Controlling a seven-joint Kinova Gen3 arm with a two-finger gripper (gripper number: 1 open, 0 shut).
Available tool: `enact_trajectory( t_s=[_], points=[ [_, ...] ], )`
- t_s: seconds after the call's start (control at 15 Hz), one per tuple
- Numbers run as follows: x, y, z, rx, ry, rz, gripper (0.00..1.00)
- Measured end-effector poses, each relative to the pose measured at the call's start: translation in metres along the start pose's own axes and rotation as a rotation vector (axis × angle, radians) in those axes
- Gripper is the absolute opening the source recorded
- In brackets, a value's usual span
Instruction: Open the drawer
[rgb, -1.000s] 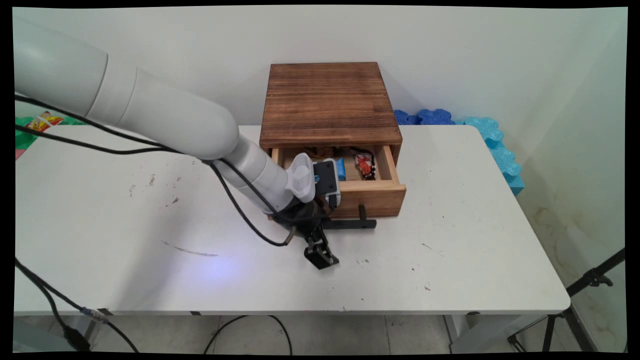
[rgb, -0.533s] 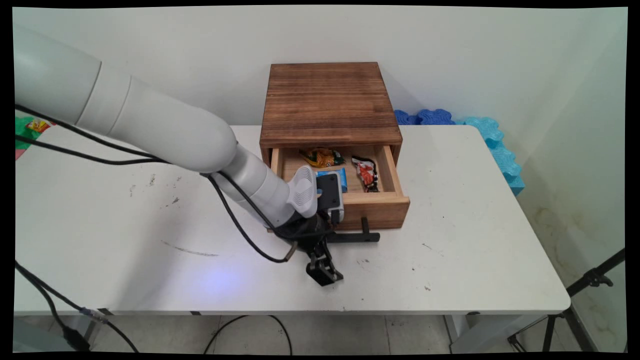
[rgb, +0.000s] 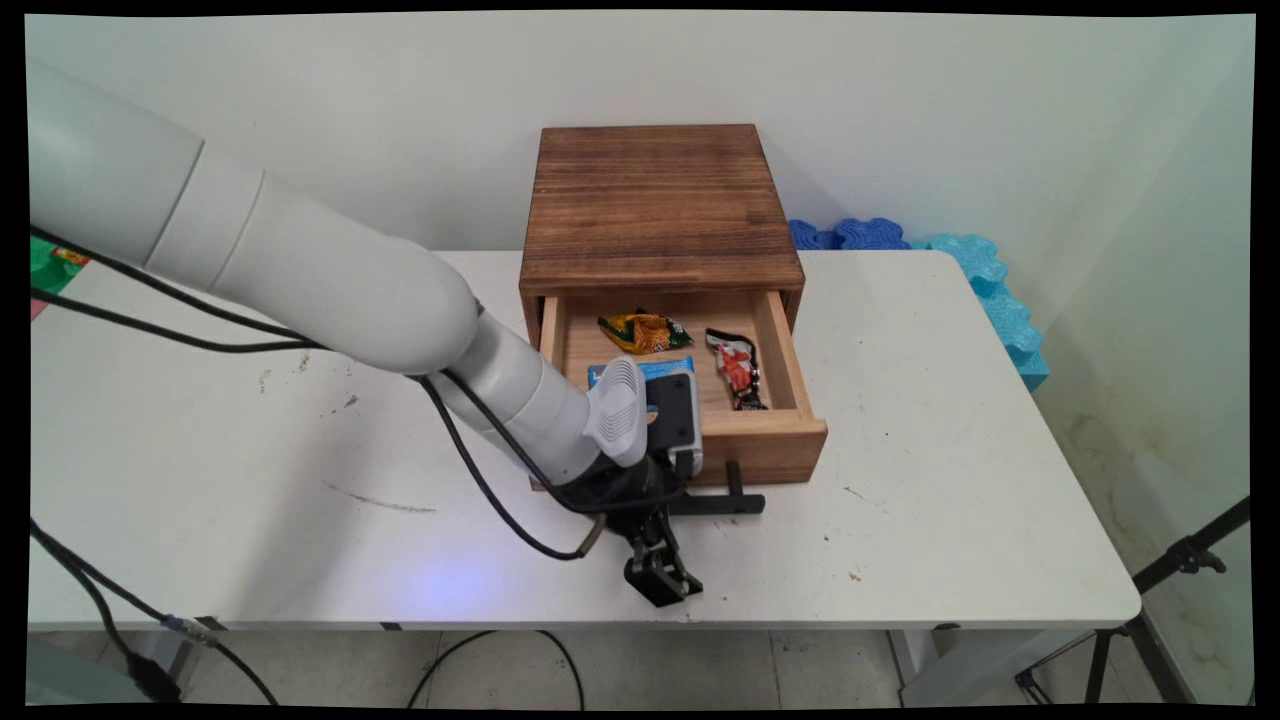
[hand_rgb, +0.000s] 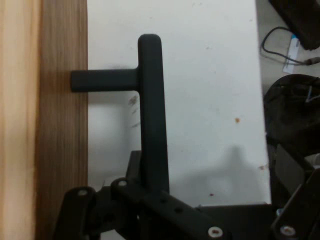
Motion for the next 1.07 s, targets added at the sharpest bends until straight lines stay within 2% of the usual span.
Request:
enact_trajectory(
  t_s=[1.07],
  points=[
    [0.003, 0.045, 0.004, -0.055, 0.008, 0.004, 1.0]
  ],
)
